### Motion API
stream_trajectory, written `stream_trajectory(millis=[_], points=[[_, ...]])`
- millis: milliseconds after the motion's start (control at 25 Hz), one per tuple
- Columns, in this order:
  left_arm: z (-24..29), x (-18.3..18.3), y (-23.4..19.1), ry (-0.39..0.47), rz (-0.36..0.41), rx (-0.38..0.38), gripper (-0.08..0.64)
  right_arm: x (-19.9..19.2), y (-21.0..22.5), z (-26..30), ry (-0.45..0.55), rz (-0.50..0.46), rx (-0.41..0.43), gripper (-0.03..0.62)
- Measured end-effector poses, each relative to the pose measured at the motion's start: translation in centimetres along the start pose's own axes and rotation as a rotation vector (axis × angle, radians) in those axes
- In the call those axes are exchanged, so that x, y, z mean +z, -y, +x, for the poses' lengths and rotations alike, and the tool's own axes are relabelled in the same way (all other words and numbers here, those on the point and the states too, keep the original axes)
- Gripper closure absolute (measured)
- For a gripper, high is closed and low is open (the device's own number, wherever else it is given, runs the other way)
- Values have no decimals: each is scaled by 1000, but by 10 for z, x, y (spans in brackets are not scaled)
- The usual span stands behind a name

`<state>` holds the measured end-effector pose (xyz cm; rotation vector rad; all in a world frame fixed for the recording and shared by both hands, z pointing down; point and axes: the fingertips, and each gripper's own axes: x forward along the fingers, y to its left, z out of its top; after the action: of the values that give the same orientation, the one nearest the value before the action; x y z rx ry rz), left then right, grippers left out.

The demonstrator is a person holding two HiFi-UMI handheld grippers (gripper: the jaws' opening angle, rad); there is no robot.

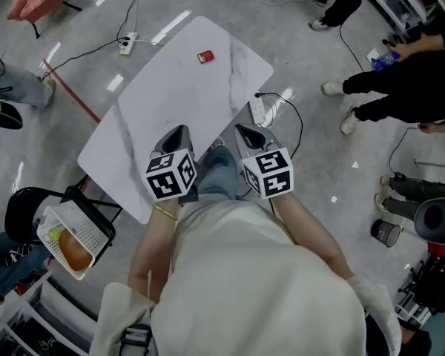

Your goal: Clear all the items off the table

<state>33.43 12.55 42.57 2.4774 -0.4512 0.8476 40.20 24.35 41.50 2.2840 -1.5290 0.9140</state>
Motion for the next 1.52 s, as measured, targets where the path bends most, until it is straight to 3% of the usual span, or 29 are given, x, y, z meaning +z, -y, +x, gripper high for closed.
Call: stream_trajectory(millis=[560, 880, 1120, 1520], points=[[79, 68, -9, 9, -87, 68, 551, 68, 64, 73, -59, -90, 79, 594], [102, 92, -27, 8, -158, 111, 551, 91, 75, 120, -113, -142, 142, 594], [113, 101, -40, 9, -164, 145, 551, 106, 82, 149, -127, -151, 165, 594], [130, 99, -49, 20, -247, 218, 551, 110, 104, 190, -187, -225, 210, 594]])
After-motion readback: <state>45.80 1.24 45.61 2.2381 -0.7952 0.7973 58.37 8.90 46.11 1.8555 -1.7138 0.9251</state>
